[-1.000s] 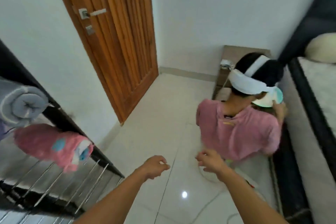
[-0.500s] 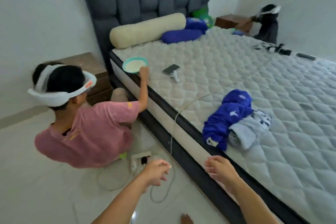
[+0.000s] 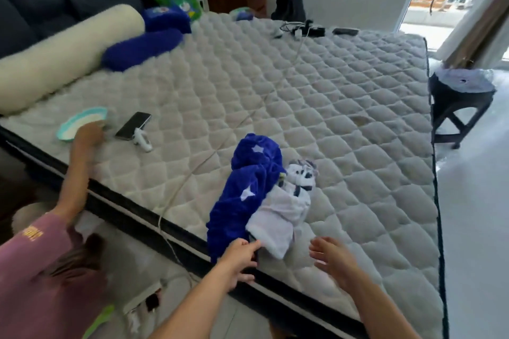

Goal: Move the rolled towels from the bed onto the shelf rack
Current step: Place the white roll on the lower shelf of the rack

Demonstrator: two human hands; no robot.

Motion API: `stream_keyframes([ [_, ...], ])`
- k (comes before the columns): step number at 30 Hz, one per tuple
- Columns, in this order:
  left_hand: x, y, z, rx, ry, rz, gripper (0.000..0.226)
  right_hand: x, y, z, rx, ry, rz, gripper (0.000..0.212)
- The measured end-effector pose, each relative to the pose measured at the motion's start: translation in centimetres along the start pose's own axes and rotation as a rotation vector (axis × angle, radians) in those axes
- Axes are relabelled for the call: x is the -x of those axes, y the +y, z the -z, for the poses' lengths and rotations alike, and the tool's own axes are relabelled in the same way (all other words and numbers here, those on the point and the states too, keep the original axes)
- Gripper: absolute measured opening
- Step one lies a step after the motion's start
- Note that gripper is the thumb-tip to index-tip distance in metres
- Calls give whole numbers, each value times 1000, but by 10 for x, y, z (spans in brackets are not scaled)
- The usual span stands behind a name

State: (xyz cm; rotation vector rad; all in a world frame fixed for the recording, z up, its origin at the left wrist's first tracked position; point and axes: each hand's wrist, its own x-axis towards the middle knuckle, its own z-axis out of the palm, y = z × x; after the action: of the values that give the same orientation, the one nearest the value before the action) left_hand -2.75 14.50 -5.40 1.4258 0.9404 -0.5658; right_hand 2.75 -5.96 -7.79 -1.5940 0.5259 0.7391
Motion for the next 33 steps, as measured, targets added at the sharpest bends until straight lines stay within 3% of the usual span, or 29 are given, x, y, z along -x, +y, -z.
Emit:
stream_keyframes([
  [5,-34,40,-21,222,66,171,61,-61,-52,18,72,13,-85,12],
  [7,-44,49,-21,240,89,226,63,-83,-67,16,102,-6,-109,22],
  [11,-61,65,-17,175,88,320,53,-121,-82,1,119,-88,-196,65],
  [13,-66,72,-16,141,81,365,51,-132,-87,-10,114,-127,-252,72],
  [19,-70,80,-19,102,101,394,47,-147,-99,-22,97,-136,-331,33],
  [23,-69,77,-21,122,111,375,55,-151,-94,-21,36,-144,-338,21],
  [27,-61,75,-23,126,115,310,58,-146,-93,-20,-36,-175,-312,16],
  [33,-34,62,-21,55,85,103,47,-111,-84,-16,-121,-129,-199,26],
])
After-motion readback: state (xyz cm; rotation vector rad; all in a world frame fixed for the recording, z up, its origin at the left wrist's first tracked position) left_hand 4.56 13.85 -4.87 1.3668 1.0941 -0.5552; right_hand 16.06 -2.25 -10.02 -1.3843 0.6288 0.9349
